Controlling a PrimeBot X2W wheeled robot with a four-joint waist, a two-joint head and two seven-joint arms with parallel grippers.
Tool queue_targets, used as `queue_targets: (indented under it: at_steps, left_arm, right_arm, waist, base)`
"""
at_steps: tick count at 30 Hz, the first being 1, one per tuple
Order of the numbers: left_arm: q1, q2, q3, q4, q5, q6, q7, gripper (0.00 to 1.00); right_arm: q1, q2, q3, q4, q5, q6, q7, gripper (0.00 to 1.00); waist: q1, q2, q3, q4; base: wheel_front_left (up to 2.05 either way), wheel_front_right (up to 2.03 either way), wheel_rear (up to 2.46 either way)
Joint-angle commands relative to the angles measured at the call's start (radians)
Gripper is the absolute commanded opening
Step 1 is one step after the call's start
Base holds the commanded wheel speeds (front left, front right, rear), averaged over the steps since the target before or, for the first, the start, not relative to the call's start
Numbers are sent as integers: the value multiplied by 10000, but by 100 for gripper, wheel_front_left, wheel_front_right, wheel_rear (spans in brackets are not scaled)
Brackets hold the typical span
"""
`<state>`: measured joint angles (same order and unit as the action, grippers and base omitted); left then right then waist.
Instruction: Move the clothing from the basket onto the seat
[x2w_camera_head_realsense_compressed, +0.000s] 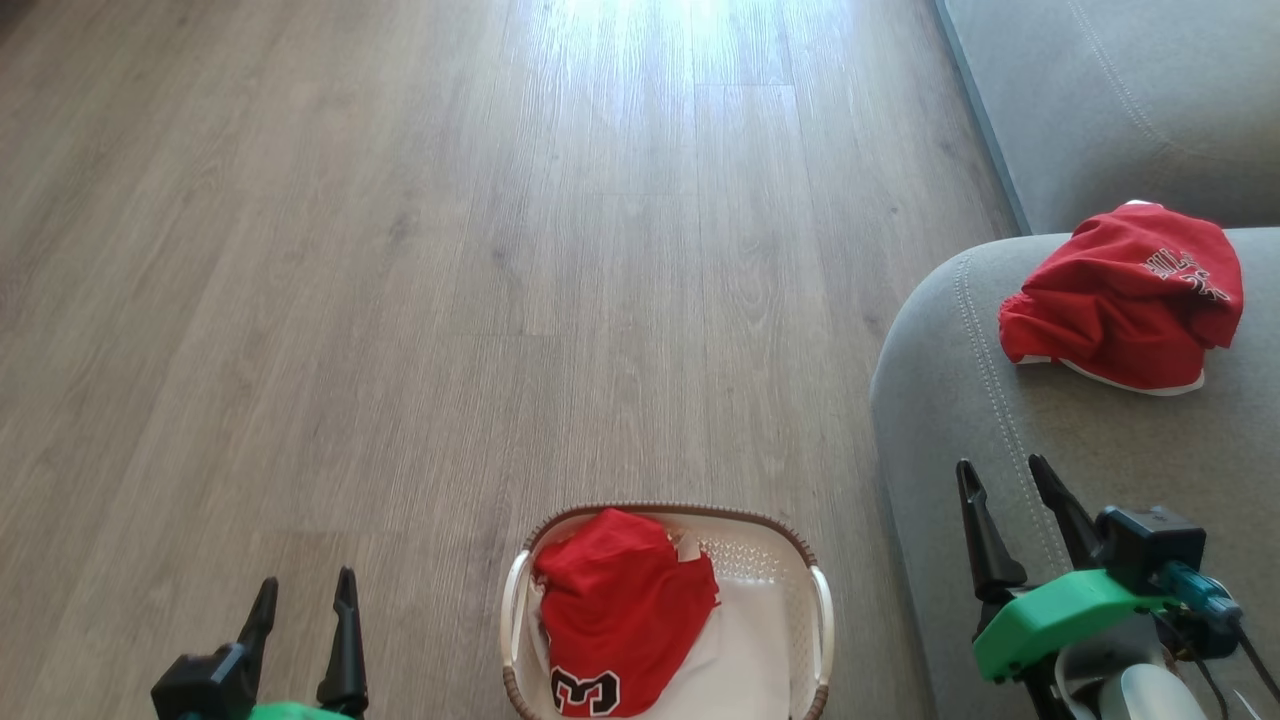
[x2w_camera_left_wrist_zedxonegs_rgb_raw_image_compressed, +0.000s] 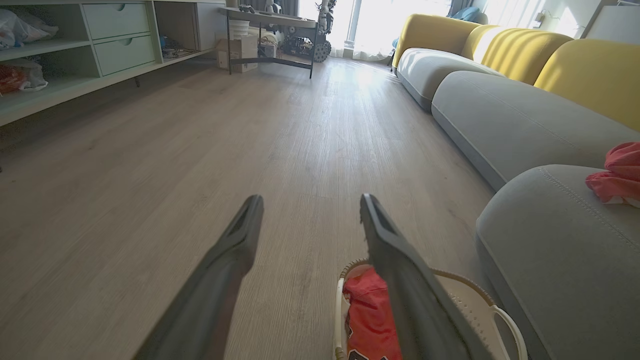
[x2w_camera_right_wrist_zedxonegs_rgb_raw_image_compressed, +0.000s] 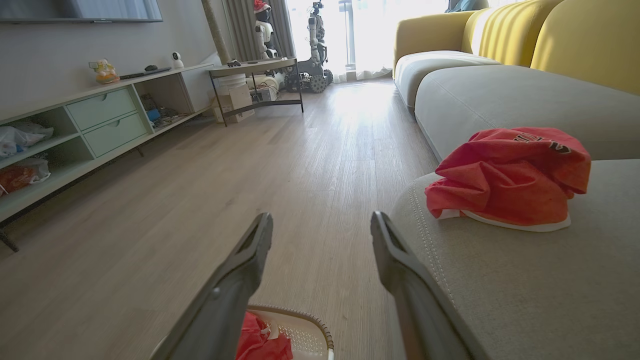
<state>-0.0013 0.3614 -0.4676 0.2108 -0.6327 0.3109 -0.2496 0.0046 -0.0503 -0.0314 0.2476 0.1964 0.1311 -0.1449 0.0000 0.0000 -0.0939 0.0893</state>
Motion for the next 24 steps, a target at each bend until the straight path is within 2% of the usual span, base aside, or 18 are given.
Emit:
queue_targets:
  at_steps: [1,14,24]
  left_arm:
    - [-341,324,452,-310,-43,93,-118,100]
    - [-338,395,443,-405,-70,162,-117,100]
    - [-746,188,-205,-145,178,-88,182,100]
  right_arm:
    - [-307,1,227,-305,69,-4,-17,100]
    - [-343,1,197,-290,60,-4,-47,100]
    - [-592,1,-199,-380,-245,-4,-174,100]
  waist:
    - [0,0,8,3]
    - [0,0,123,6]
    - [0,0,616,-49]
  base:
    - [0,0,0]
    - [0,0,0]
    - [0,0,0]
